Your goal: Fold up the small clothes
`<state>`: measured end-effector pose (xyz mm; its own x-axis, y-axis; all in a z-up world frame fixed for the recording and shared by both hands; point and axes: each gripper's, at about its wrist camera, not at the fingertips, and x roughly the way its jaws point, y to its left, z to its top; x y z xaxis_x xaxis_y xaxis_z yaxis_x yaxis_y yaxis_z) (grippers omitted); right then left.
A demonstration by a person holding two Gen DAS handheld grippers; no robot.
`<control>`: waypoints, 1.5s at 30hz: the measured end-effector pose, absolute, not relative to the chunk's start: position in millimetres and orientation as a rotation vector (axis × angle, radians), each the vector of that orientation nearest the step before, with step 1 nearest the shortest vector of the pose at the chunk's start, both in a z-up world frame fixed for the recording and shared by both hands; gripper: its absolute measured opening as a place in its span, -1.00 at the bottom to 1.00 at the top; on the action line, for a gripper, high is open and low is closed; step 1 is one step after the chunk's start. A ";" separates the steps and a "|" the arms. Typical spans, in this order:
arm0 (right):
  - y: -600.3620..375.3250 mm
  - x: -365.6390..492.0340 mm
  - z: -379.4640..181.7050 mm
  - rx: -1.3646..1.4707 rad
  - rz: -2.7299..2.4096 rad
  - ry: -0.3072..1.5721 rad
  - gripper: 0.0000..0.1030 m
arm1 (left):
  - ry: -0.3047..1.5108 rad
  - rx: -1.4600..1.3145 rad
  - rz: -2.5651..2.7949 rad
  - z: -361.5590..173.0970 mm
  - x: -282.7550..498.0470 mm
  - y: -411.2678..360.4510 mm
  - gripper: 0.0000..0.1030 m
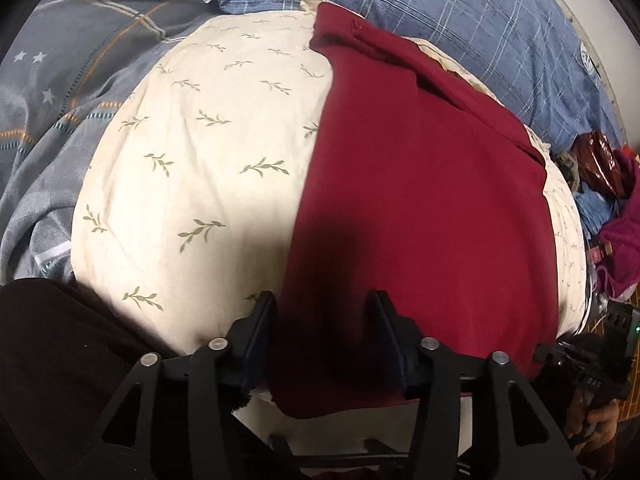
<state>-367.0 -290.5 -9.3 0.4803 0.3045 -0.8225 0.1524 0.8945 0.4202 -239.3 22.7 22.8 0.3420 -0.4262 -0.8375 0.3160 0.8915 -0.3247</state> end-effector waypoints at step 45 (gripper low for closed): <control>-321.8 -320.1 109.7 0.572 0.221 0.653 -0.73 | 0.868 -0.256 -0.651 110.8 -205.3 29.2 -0.71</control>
<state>-320.1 -321.8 109.7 0.7779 0.3671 -0.5101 -0.0180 0.8243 0.5658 -205.3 29.2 110.8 0.4699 -0.6245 -0.6238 0.4245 0.7795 -0.4606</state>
